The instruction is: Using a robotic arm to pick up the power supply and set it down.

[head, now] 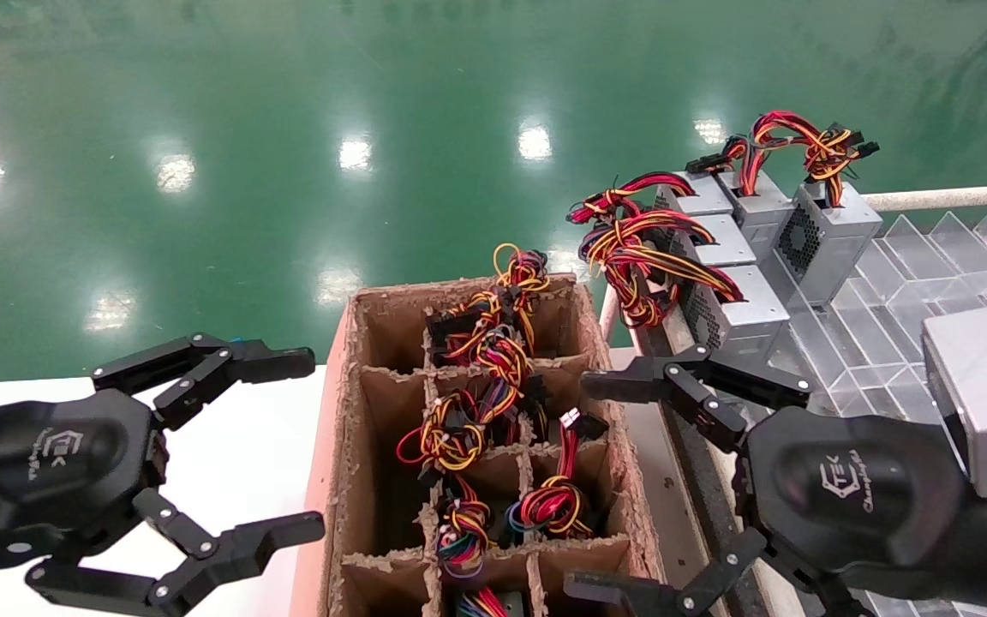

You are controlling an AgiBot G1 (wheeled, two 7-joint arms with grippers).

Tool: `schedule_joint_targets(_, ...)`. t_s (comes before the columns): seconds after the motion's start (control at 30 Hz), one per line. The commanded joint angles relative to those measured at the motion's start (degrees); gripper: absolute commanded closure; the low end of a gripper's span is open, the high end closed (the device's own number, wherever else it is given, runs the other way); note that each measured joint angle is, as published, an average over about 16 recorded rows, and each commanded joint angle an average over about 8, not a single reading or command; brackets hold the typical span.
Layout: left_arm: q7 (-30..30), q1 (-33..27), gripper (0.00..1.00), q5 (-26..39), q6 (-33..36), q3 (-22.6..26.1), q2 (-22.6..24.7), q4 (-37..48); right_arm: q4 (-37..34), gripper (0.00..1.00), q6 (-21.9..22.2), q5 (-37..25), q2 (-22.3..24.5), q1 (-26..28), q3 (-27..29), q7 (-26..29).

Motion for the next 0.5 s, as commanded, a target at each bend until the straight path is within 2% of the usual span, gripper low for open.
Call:
schedule_joint_targets(0.03,0.0,0.0,0.0,0.0,0.0,0.0,0.0,0.0,0.0,0.0,0.0,0.0,0.0,0.0,0.0,0.0)
schedule_joint_targets(0.5,0.0,0.0,0.0,0.0,0.0,0.0,0.0,0.0,0.0,0.0,0.0,0.0,0.0,0.0,0.0,0.0)
